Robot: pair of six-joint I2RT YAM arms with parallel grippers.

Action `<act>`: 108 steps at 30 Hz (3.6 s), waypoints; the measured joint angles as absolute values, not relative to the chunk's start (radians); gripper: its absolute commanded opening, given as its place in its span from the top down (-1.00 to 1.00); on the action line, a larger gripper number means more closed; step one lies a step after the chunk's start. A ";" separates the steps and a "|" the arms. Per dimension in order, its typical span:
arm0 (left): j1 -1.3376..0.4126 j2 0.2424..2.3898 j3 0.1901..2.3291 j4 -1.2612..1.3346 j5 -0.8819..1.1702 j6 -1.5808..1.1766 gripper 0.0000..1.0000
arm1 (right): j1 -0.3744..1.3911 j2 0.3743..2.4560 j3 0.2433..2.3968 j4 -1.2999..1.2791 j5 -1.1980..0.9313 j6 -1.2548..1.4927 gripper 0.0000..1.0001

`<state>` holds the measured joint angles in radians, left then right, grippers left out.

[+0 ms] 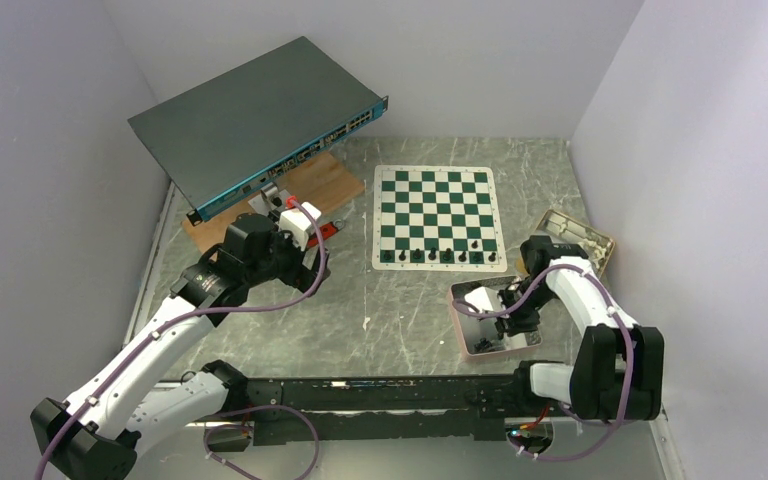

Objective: Set up the chess pieces on the board

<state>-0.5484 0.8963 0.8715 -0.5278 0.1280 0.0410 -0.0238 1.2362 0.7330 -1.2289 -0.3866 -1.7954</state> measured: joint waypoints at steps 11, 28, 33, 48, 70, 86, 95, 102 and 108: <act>-0.546 0.897 0.871 -0.528 0.128 0.041 -0.99 | -0.024 1.288 0.724 -1.180 -0.390 -1.830 0.26; -0.545 0.900 0.871 -0.528 0.134 0.041 -0.99 | -0.024 1.306 0.717 -1.176 -0.406 -1.842 0.29; -0.544 0.900 0.871 -0.528 0.134 0.041 -0.99 | -0.024 1.312 0.716 -1.176 -0.406 -1.849 0.22; -0.543 0.900 0.871 -0.528 0.134 0.041 -0.99 | 0.034 1.342 0.700 -1.164 -0.413 -1.848 0.68; -0.543 0.900 0.871 -0.528 0.135 0.041 -0.99 | 0.036 1.344 0.947 -1.108 -0.538 -1.369 1.00; -0.542 0.900 0.871 -0.528 0.142 0.041 -0.99 | 0.036 1.625 1.181 -0.773 -0.371 -0.677 1.00; -0.542 0.900 0.871 -0.528 0.143 0.041 -0.99 | 0.035 1.745 1.207 -0.638 -0.259 -0.573 1.00; -0.542 0.900 0.871 -0.528 0.143 0.041 -0.99 | 0.035 1.801 1.215 -0.595 -0.212 -0.553 1.00; -0.542 0.900 0.871 -0.528 0.143 0.041 -0.99 | 0.035 1.828 1.234 -0.580 -0.199 -0.545 1.00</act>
